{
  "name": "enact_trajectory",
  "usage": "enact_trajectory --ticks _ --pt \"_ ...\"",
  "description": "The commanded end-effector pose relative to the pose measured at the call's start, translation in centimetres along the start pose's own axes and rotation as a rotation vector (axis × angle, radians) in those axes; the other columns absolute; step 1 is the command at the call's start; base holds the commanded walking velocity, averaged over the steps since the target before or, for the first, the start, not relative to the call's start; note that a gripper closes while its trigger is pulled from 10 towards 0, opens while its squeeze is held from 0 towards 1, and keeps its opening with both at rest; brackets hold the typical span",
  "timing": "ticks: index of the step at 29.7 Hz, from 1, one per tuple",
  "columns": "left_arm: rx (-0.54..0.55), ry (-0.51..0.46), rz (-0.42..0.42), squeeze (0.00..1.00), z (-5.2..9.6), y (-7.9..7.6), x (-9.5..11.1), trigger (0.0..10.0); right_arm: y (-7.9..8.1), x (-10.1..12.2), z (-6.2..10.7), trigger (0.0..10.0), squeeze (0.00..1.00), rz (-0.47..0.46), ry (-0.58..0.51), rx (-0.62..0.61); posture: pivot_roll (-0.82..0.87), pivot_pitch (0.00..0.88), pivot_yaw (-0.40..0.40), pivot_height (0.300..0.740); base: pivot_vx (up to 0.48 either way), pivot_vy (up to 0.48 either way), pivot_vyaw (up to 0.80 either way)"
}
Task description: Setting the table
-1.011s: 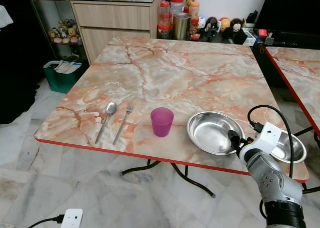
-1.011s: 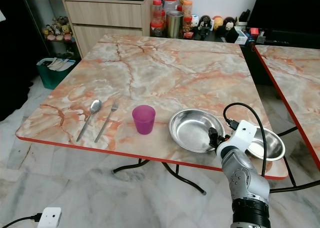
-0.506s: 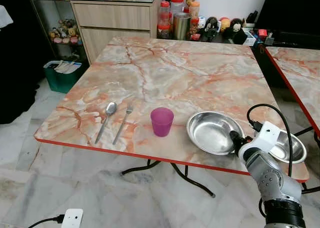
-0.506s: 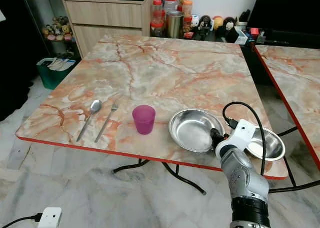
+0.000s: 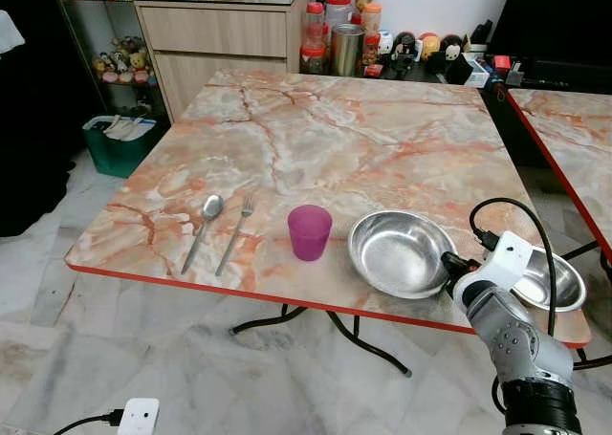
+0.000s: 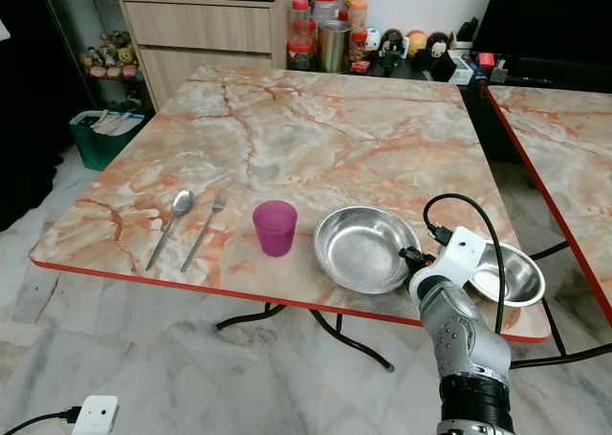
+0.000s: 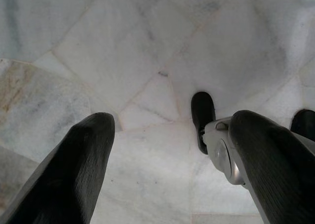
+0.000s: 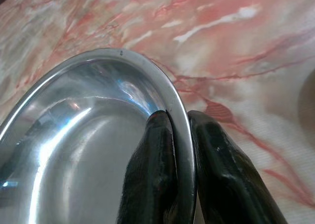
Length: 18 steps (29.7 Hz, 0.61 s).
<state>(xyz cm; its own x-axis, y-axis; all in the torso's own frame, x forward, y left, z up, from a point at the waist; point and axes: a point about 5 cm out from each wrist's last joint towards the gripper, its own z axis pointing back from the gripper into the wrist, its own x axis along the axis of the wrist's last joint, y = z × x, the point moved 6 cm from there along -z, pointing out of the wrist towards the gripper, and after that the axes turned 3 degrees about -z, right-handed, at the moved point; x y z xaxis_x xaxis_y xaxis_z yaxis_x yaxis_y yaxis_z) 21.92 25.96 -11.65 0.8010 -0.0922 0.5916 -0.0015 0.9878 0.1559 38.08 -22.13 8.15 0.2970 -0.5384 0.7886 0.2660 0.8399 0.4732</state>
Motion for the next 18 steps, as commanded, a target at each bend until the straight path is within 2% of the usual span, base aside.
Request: enact_trajectory --ticks 1,10,18 --pt "0.003 0.023 -0.021 0.0 0.1 0.3 -0.7 10.0 0.0 0.6 0.0 0.0 0.0 -0.017 -0.026 -0.009 0.01 0.099 -0.032 0.74 0.0 0.0 0.0" --pt "0.005 0.022 -0.022 0.0 0.1 0.4 -0.6 10.0 0.0 1.9 0.1 0.0 0.0 -0.034 -0.085 -0.021 0.01 0.1 -0.031 0.74 0.0 0.0 0.0" --pt "0.002 0.02 -0.028 0.0 0.1 0.4 -0.6 10.0 1.5 5.4 0.8 0.0 0.0 -0.074 -0.228 0.031 0.01 0.094 -0.029 0.74 0.0 0.0 0.0"
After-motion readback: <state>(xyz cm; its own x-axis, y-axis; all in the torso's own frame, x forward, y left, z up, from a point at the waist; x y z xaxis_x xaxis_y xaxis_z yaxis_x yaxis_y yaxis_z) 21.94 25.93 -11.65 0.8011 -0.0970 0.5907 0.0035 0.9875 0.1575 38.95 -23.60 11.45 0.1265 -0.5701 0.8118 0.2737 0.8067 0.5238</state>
